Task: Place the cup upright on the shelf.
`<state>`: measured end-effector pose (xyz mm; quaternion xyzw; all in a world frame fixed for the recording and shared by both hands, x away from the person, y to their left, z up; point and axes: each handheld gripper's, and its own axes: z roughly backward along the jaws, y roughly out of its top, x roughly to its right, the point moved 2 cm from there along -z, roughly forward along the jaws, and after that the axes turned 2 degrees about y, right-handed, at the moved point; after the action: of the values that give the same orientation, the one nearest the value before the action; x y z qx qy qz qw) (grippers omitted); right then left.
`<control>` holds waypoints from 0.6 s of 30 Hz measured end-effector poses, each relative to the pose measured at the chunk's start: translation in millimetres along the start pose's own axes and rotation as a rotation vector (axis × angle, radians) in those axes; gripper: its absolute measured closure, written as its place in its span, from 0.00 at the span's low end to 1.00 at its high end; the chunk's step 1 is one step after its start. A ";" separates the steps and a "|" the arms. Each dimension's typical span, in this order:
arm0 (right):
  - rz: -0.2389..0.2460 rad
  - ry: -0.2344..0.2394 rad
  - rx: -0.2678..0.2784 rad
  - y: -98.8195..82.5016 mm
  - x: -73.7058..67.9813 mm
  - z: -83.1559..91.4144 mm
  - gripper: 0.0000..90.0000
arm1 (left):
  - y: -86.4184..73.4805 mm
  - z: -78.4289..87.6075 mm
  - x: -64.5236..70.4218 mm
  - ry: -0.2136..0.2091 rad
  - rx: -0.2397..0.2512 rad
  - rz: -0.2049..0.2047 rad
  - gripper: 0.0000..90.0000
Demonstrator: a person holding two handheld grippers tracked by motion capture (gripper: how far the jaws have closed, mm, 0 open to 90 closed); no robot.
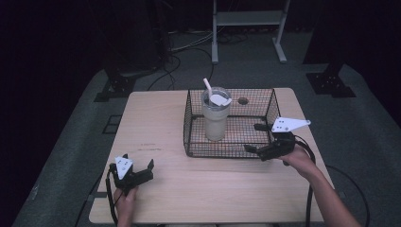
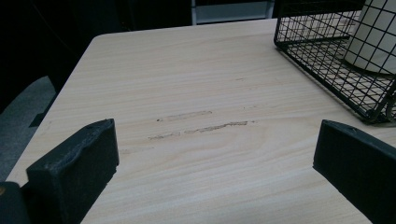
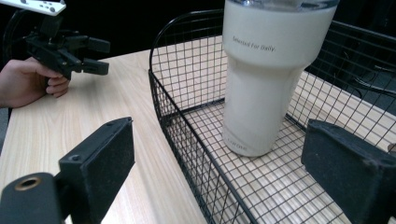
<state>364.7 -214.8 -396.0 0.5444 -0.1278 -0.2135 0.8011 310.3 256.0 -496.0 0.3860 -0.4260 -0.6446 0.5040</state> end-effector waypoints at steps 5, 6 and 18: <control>-0.005 0.009 -0.001 -6.6 -5.7 3.9 0.10 | 0.0 0.0 0.0 0.001 0.000 -0.004 0.00; -0.001 0.010 -0.001 -8.5 -7.8 4.6 0.10 | 0.1 0.1 0.0 0.001 -0.003 -0.004 0.00; 0.002 0.019 -0.017 -22.2 -17.4 8.2 0.10 | 0.1 0.3 0.4 0.003 -0.006 -0.006 0.00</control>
<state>341.3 -220.2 -413.1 0.5394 -0.1190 -0.2088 0.8070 310.0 255.7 -495.8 0.3868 -0.4223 -0.6467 0.5038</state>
